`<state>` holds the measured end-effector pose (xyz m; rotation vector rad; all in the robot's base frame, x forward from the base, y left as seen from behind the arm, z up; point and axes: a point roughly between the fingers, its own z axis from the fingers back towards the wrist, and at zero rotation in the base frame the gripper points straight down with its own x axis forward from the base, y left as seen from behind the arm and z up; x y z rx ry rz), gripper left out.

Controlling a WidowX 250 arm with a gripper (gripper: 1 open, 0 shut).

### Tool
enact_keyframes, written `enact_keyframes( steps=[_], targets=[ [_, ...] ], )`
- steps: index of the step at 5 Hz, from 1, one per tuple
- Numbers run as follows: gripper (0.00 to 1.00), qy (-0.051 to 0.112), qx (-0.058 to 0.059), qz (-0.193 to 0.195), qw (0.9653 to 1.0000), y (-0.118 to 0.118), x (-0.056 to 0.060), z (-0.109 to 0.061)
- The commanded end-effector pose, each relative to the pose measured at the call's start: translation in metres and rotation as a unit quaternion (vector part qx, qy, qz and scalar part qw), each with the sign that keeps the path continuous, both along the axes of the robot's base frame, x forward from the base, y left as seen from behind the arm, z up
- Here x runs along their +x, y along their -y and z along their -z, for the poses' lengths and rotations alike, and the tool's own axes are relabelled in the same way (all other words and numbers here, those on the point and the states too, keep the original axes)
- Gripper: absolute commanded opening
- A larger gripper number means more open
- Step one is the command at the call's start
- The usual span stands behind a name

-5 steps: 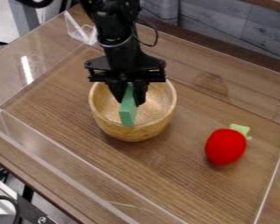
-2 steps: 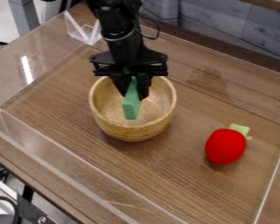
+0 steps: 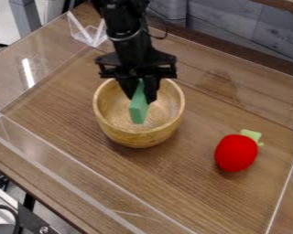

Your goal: Put the green stick in the brown bowl

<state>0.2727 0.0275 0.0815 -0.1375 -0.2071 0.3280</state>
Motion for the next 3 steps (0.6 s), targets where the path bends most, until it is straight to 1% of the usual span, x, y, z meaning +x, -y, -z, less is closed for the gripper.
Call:
enact_keyframes(
  steps=[1, 2, 3],
  targets=[
    [0.0, 0.034, 0.005, 0.001, 0.9994, -0.011, 0.006, -0.017],
    [0.0, 0.035, 0.005, -0.004, 0.9994, -0.019, 0.002, -0.014],
    [0.0, 0.036, 0.005, -0.007, 0.9993, -0.022, -0.001, -0.013]
  ],
)
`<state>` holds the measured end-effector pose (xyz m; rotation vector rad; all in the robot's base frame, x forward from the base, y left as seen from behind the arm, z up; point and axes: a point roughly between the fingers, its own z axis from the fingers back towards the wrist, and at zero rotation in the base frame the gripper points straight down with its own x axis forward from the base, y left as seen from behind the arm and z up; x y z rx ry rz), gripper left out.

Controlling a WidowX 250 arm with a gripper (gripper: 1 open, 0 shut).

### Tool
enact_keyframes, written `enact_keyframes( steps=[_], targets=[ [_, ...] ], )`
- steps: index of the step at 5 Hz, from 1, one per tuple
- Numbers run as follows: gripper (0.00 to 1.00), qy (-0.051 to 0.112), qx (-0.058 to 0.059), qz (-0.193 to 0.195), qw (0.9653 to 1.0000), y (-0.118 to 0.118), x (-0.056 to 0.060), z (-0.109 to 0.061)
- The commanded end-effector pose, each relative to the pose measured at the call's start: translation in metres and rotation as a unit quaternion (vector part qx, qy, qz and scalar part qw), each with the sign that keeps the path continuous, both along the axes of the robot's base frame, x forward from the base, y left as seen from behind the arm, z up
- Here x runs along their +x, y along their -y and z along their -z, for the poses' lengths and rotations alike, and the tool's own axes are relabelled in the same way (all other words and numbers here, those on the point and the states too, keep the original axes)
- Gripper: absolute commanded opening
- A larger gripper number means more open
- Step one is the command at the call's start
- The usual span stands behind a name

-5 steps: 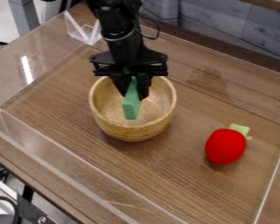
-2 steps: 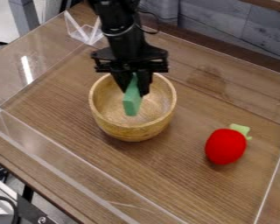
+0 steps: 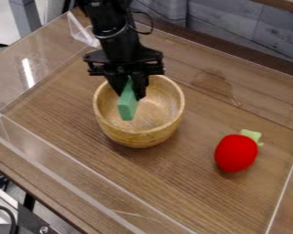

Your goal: Put the green stick in the brown bowl

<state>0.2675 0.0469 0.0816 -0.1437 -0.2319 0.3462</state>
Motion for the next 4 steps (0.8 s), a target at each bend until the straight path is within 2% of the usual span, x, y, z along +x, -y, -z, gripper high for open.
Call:
enact_keyframes(
  steps=[1, 2, 4],
  targets=[
    [0.0, 0.026, 0.007, 0.014, 0.9995, 0.005, 0.006, 0.001],
    [0.0, 0.028, 0.006, 0.024, 0.9993, 0.012, 0.007, 0.011],
    [0.0, 0.031, -0.005, 0.036, 0.9989, 0.032, 0.014, -0.014]
  ],
)
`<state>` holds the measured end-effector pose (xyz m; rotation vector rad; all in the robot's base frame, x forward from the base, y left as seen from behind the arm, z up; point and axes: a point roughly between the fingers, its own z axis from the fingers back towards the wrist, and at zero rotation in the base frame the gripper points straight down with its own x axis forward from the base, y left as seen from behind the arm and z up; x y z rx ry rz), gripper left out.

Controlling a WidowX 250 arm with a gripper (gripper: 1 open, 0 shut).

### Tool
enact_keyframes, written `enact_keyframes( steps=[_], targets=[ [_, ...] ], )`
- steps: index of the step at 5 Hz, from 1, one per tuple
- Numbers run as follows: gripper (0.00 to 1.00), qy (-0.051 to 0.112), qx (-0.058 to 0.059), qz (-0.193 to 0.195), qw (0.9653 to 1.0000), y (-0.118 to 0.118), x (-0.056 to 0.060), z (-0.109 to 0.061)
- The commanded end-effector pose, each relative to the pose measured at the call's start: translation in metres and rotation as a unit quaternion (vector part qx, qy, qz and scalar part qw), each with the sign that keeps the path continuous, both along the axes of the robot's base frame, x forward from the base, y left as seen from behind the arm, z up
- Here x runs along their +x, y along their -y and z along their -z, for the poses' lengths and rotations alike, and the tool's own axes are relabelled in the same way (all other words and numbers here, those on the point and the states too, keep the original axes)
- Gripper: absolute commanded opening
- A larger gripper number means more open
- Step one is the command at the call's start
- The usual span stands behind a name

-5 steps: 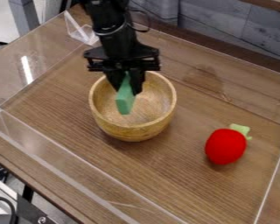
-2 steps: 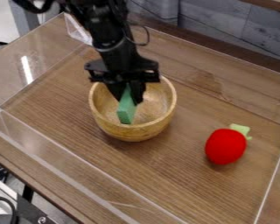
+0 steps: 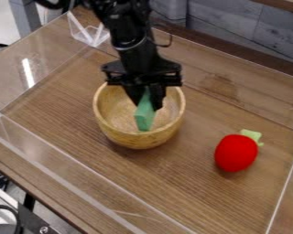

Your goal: Put the green stick in the brown bowl

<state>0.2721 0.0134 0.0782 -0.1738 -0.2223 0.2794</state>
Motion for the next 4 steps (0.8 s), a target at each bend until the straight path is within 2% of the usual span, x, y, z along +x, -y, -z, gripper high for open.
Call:
enact_keyframes(
  steps=[1, 2, 3, 4],
  targets=[
    [0.0, 0.031, 0.008, -0.019, 0.9993, -0.0138, 0.013, -0.0146],
    [1.0, 0.022, 0.015, -0.052, 0.9983, -0.0105, 0.0115, -0.0115],
    [1.0, 0.014, 0.021, -0.084, 0.9961, -0.0066, 0.0098, -0.0078],
    [1.0, 0.01, 0.022, -0.023, 0.9994, -0.0086, 0.0125, -0.0162]
  ],
)
